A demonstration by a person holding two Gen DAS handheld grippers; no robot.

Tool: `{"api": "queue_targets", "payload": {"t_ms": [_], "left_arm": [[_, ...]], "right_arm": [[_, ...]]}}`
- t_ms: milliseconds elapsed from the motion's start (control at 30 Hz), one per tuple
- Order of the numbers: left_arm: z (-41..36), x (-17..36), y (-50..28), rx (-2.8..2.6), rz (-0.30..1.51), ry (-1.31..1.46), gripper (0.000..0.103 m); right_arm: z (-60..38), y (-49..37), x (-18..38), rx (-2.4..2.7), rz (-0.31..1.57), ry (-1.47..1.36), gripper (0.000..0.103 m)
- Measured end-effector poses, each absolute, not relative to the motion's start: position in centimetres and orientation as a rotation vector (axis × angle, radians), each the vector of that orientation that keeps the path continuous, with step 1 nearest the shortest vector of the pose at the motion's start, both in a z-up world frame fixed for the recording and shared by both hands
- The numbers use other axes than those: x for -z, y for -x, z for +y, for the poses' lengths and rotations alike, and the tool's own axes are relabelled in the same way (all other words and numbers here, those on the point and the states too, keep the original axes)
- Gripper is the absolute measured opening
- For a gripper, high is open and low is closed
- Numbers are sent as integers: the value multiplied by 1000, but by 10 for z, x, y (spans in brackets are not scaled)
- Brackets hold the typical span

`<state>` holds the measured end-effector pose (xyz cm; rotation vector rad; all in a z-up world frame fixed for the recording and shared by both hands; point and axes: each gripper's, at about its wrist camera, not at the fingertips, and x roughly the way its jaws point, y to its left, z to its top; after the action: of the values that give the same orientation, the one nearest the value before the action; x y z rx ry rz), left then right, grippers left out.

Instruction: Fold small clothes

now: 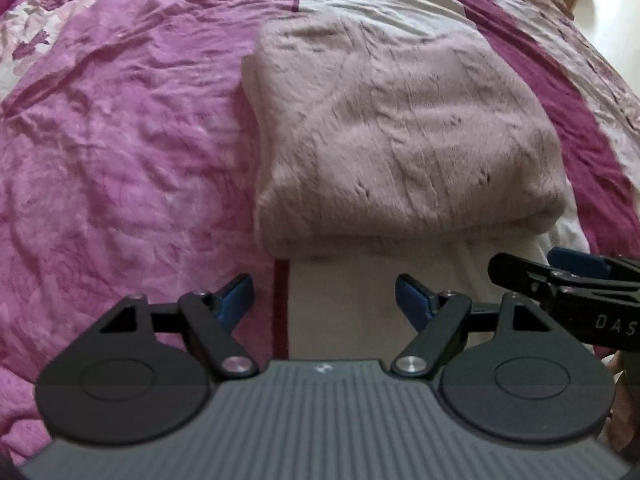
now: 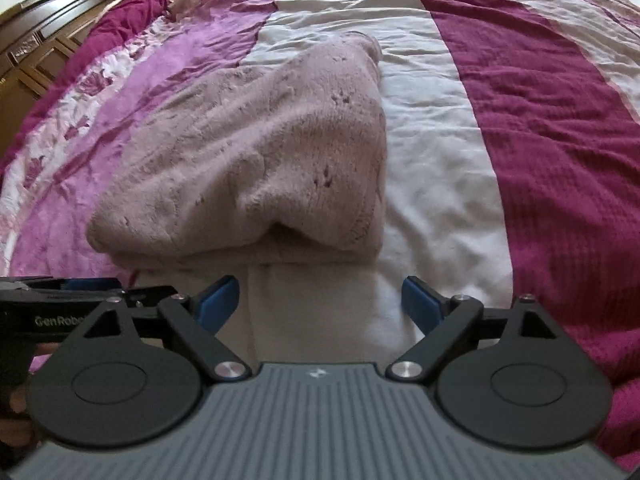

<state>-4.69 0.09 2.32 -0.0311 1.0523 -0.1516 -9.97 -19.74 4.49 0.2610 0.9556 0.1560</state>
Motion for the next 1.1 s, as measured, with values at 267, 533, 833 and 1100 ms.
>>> {"api": "queue_targets", "payload": {"t_ms": [267, 533, 833, 1100], "left_arm": [[-4, -19, 49, 111, 1042, 5, 79], [-9, -16, 50, 89, 1027, -3, 81], [-8, -15, 50, 89, 1022, 6, 81], [-7, -15, 50, 90, 1022, 7, 81]], "right_arm": [[-194, 99, -37, -137, 975, -236, 96], [-190, 98, -34, -138, 975, -218, 98], [-191, 97, -33, -136, 975, -223, 99], [-191, 97, -33, -136, 975, -223, 99]]}}
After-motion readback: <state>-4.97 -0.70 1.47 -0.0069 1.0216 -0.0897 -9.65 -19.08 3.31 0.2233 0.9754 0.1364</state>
